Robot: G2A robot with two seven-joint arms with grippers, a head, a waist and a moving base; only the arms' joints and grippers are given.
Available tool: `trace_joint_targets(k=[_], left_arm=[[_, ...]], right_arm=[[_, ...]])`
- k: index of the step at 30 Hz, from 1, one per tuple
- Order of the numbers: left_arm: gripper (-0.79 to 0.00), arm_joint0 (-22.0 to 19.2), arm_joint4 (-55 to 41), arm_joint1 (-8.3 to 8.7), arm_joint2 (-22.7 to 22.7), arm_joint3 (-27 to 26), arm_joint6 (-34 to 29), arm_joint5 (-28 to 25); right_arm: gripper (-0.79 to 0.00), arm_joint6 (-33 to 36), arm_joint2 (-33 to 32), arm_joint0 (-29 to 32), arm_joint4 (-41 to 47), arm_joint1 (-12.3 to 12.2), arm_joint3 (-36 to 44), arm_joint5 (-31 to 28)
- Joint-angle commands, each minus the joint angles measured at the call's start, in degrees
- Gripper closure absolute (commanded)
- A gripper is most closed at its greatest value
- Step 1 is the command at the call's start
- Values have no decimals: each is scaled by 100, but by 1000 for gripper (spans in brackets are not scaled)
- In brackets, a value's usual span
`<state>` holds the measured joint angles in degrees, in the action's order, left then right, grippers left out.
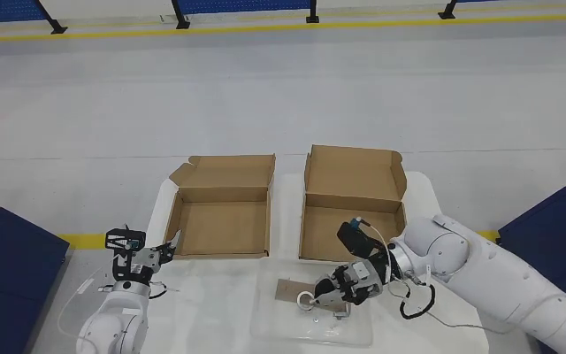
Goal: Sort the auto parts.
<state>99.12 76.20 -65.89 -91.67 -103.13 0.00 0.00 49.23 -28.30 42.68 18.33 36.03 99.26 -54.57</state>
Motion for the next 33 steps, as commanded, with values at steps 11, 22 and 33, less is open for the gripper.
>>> trace_joint_targets(k=[11, 22, 33], left_arm=[[-785, 0, 0, 0, 0, 0, 0, 0], [-785, 0, 0, 0, 0, 0, 0, 0], [-785, 0, 0, 0, 0, 0, 0, 0]], right_arm=[[0, -293, 216, -96, 1974, -198, 748, -343], [0, -293, 267, -192, 2649, -197, 900, -343], [0, -375, 76, 211, 3549, -214, 1187, -343]])
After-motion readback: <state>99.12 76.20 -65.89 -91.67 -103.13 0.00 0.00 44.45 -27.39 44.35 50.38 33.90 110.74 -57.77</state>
